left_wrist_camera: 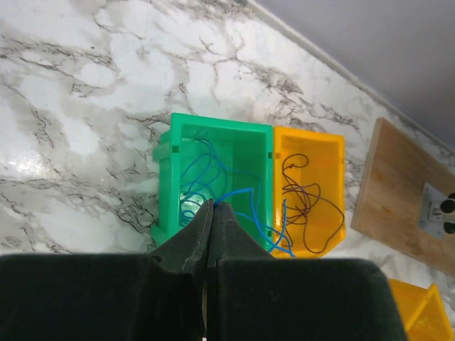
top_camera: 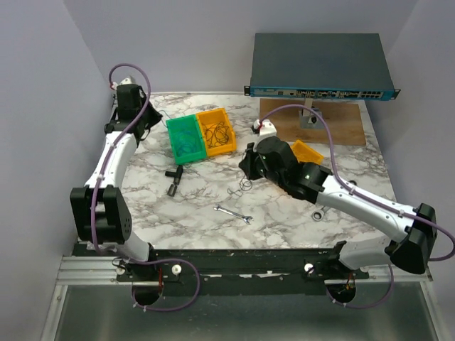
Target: Untangle the cables
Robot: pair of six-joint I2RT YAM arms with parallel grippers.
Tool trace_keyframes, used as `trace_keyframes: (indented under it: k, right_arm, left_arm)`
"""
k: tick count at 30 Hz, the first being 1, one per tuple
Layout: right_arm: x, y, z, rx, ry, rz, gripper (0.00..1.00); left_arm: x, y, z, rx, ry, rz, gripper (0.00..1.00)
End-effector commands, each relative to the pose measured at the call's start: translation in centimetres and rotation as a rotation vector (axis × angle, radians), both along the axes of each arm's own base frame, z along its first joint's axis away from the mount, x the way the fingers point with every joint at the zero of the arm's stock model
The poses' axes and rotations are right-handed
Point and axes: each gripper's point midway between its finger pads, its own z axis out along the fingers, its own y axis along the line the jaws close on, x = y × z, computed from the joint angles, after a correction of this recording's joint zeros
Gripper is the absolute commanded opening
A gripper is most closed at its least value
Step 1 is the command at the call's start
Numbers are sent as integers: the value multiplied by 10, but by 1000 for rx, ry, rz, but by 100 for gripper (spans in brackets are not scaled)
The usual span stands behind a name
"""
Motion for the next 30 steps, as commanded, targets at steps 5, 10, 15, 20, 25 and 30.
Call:
trace_keyframes:
  k: [5, 10, 15, 20, 25, 30]
  right_arm:
    - [50, 32, 71, 44, -152, -24, 1]
    - [81, 43, 112, 82, -233, -68, 1]
    - [121, 48, 133, 125, -317, -157, 1]
    - [164, 60, 128, 138, -353, -179, 1]
    - [204, 80, 110, 102, -368, -159, 1]
    - [243, 95, 73, 49, -363, -170, 1]
  left_arm:
    - [35, -22, -57, 149, 179, 8, 0]
    - [42, -29, -100, 191, 344, -12, 0]
    - [47, -33, -125, 240, 454, -38, 1]
    - [48, -8, -125, 388, 510, 33, 1]
    - [39, 19, -99, 535, 483, 96, 0]
    - [41, 10, -93, 702, 485, 63, 0]
